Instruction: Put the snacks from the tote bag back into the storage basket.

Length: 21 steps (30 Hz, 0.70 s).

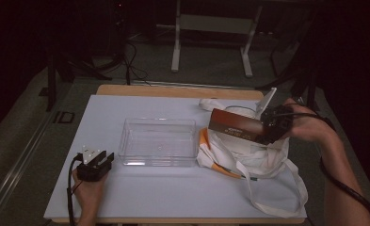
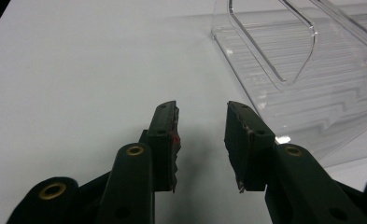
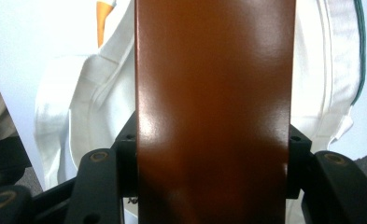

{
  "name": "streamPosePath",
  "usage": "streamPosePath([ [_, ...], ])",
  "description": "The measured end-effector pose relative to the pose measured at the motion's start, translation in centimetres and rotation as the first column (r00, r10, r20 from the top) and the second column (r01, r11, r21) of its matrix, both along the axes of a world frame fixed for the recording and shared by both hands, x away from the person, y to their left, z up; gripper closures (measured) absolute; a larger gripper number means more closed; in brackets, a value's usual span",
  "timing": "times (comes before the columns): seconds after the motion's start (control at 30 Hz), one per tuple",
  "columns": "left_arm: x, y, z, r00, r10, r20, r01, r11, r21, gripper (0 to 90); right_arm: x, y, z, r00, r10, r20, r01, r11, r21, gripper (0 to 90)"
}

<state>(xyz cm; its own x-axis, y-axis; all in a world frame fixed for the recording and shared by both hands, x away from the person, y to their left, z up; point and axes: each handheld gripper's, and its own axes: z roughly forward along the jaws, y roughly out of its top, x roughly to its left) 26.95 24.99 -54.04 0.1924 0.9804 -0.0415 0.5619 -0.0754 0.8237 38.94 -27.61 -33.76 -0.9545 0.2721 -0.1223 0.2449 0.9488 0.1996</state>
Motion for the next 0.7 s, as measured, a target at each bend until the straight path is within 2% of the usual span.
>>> streamPosePath([
  [0.7,0.0,0.0,0.0,1.0000,-0.001,-0.001,0.001,1.0000,-0.003,64.6,0.5,3.4,-0.2,0.9977,0.068,-0.006,-0.068,0.997,0.026,43.4],
])
